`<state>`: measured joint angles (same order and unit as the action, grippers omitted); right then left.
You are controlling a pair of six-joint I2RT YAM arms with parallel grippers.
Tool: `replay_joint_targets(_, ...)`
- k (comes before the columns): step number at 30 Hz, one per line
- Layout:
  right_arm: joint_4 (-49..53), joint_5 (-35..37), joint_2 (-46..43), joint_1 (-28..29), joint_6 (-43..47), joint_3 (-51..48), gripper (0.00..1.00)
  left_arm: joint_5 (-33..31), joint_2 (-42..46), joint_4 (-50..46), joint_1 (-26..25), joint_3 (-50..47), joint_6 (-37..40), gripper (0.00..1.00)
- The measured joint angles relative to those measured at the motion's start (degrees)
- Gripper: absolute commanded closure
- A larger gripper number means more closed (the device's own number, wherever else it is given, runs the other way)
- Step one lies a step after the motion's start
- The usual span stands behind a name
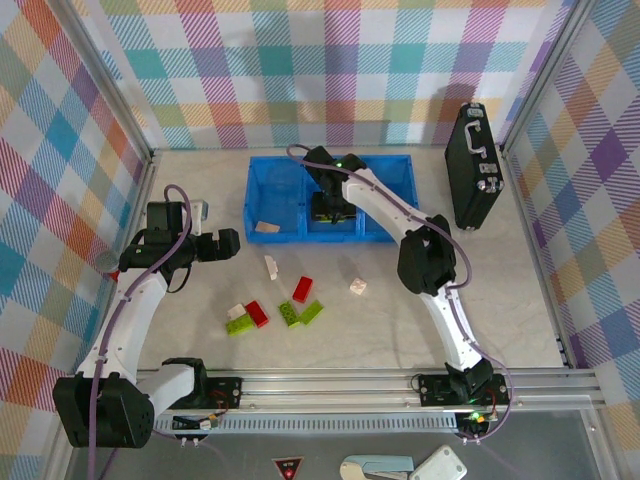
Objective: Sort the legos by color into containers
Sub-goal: Place the lego in the container.
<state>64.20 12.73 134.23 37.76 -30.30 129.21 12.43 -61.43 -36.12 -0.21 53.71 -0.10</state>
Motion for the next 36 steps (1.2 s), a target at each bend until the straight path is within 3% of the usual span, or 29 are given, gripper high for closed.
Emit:
replay_joint_targets(18, -1.51, -3.39, 8.63, -1.07, -0.28, 1.53, 0.34, 0.0, 0.07, 0.02, 0.0, 0.0, 0.0, 0.0)
replay_joint_targets(36, -1.57, -4.28, 9.11, -1.44, -0.31, 1.68, 0.29, 0.0, 0.13, 0.0, 0.0, 0.0, 0.0, 0.0)
